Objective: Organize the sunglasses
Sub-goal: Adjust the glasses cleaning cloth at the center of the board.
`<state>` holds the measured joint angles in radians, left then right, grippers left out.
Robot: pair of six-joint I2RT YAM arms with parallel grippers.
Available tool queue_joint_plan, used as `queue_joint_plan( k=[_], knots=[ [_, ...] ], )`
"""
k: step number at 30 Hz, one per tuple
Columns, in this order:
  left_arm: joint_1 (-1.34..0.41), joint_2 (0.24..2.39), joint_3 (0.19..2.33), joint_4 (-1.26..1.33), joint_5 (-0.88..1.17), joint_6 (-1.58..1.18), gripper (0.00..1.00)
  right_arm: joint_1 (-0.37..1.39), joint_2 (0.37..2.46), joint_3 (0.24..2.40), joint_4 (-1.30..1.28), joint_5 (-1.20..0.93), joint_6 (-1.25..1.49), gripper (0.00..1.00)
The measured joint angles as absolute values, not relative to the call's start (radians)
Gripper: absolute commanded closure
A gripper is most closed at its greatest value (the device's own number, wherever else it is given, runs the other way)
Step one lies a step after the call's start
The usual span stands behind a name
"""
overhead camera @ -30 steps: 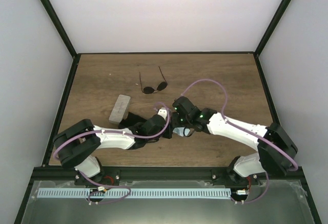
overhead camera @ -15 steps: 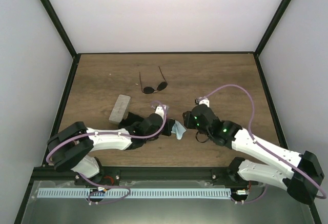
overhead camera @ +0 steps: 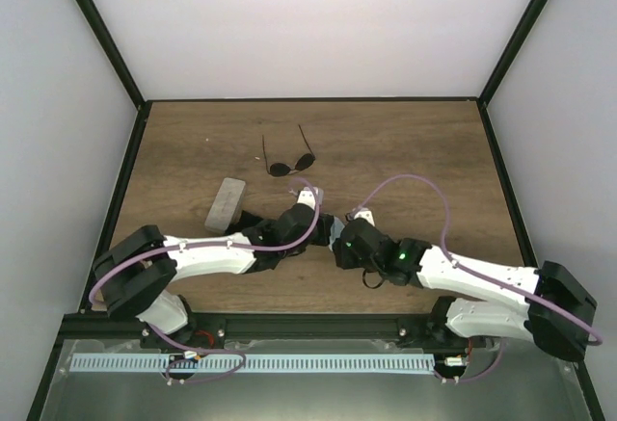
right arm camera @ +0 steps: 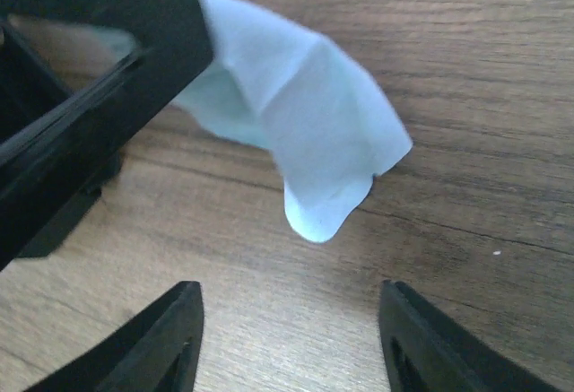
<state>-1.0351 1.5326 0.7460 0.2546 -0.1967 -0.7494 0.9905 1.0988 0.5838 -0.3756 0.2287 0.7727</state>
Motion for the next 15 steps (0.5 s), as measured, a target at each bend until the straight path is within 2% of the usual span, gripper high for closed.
queue_joint_plan(
  k=[15],
  knots=[
    [-1.021,1.543,0.771,0.163,-0.235,-0.774,0.96,1.057,1.255,0.584,-0.257,0.413,0.892,0.47]
  ],
)
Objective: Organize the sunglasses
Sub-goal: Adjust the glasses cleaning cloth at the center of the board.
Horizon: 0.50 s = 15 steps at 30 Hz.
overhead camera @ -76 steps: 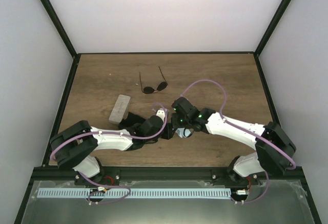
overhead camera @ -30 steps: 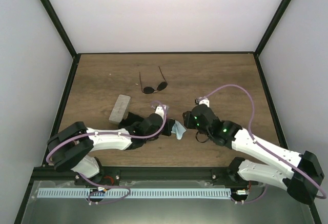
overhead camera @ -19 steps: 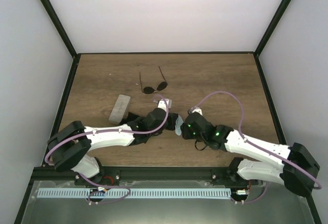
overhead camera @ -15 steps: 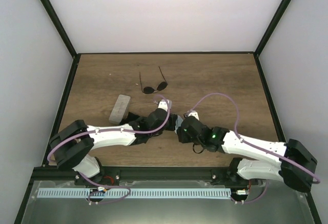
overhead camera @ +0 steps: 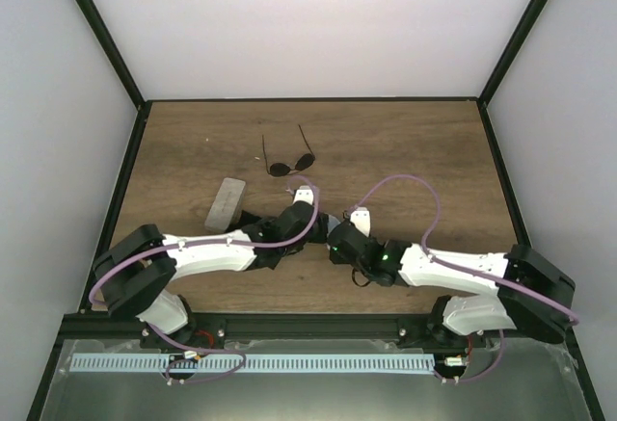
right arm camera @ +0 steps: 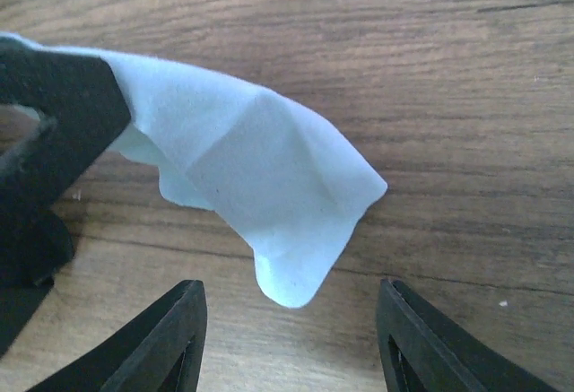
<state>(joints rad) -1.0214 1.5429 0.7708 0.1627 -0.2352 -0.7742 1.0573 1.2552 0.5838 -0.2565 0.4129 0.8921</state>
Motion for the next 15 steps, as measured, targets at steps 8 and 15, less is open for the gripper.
queue_joint_plan(
  k=[8,15],
  knots=[
    [-1.008,1.549,0.771,0.153,-0.228,-0.779,0.96,1.058,1.321,0.584,-0.147,0.44,0.908,0.45],
    [-1.005,1.549,0.771,0.15,-0.222,-0.781,0.96,1.065,1.422,0.584,-0.083,0.444,0.925,0.45]
  ],
)
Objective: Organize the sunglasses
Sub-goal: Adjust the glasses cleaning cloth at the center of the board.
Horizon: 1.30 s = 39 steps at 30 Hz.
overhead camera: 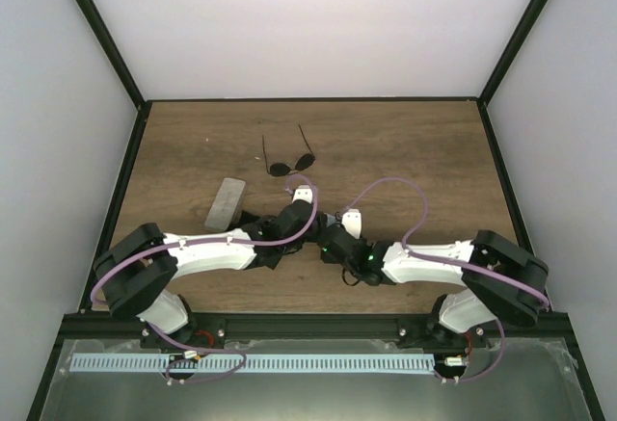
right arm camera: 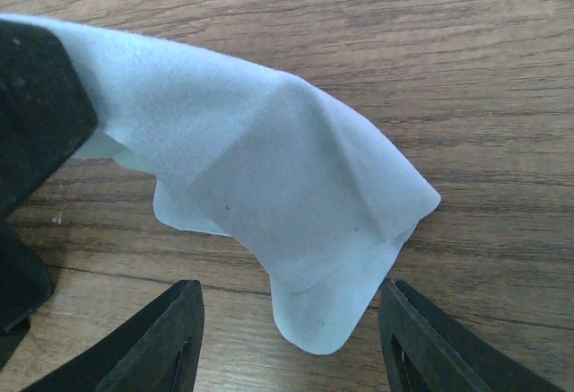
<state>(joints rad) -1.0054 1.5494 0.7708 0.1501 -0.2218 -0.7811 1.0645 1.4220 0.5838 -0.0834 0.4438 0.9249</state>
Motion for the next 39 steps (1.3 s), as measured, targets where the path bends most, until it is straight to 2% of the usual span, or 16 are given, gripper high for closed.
queue_joint_plan(
  k=[15,24,29,35,39],
  knots=[
    [-0.999,1.546,0.77,0.146,-0.194,-0.785,0.96,1.065,1.558,0.626,-0.034,0.525,0.956,0.48],
    [-0.995,1.509,0.755,0.139,-0.184,-0.785,0.96,1.067,1.565,0.648,-0.04,0.575,0.966,0.5],
    [-0.991,1.492,0.745,0.138,-0.185,-0.785,0.96,1.067,1.566,0.678,-0.08,0.608,0.973,0.65],
    [-0.991,1.47,0.736,0.124,-0.182,-0.785,0.96,1.068,1.559,0.697,-0.109,0.633,0.99,0.87],
    [-0.991,1.46,0.736,0.121,-0.182,-0.785,0.96,1.069,1.545,0.697,-0.131,0.642,0.986,0.95]
  ],
)
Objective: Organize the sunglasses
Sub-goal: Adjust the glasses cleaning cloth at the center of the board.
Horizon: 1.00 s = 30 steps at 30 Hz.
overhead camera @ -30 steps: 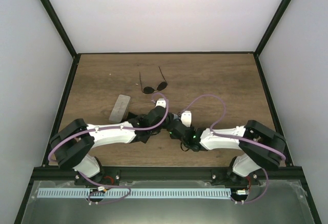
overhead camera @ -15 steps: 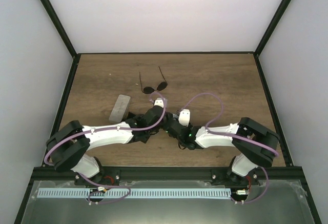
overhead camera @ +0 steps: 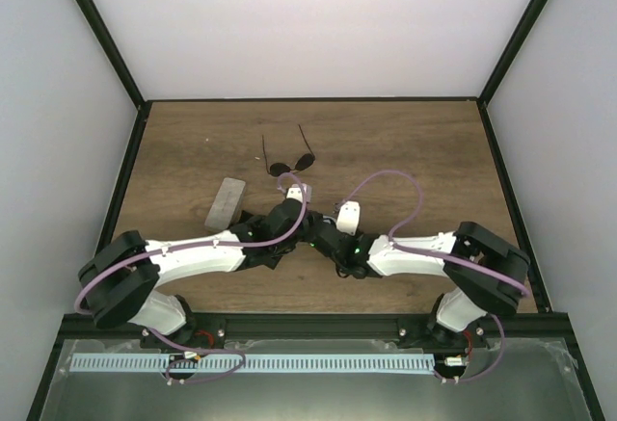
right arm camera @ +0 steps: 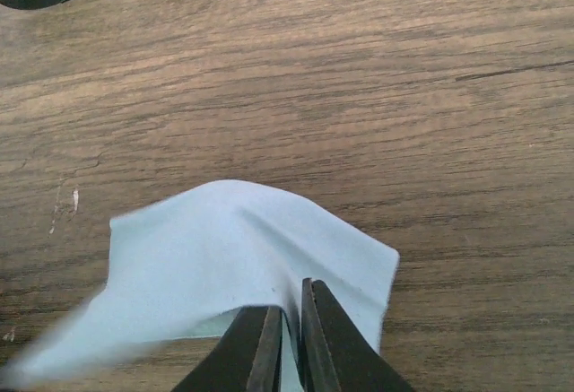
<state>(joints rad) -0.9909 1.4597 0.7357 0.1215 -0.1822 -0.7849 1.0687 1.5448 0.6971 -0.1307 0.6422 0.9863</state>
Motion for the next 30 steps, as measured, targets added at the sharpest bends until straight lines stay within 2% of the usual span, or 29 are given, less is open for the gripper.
queue_joint_plan(
  k=[3,13,16,18,19,20,22,26,30],
  knots=[
    [-0.991,1.452,0.736,0.118,-0.184,-0.785,0.96,1.069,1.534,0.698,-0.145,0.65,0.986,0.99],
    [-0.991,1.437,0.736,0.118,-0.196,-0.784,0.94,1.063,1.425,0.696,-0.187,0.675,0.953,0.99],
    [-0.991,1.437,0.727,0.141,-0.173,-0.768,0.77,1.052,1.399,0.695,-0.187,0.673,0.929,0.99],
    [-0.993,1.437,0.707,0.164,-0.149,-0.744,0.45,1.042,1.396,0.695,-0.187,0.665,0.906,0.99],
    [-0.996,1.437,0.689,0.181,-0.142,-0.73,0.32,1.039,1.396,0.695,-0.188,0.662,0.899,0.99],
    [-1.001,1.437,0.666,0.2,-0.137,-0.718,0.23,1.034,1.396,0.695,-0.19,0.657,0.89,0.99],
    [-1.013,1.436,0.602,0.245,-0.138,-0.705,0.17,1.027,1.397,0.695,-0.193,0.648,0.873,0.99],
    [-1.068,1.445,0.487,0.299,-0.168,-0.684,0.16,1.017,1.401,0.695,-0.194,0.626,0.859,0.99],
    [-1.17,1.497,0.473,0.355,-0.271,-0.64,0.07,1.016,1.401,0.695,-0.194,0.608,0.85,0.99]
  ],
)
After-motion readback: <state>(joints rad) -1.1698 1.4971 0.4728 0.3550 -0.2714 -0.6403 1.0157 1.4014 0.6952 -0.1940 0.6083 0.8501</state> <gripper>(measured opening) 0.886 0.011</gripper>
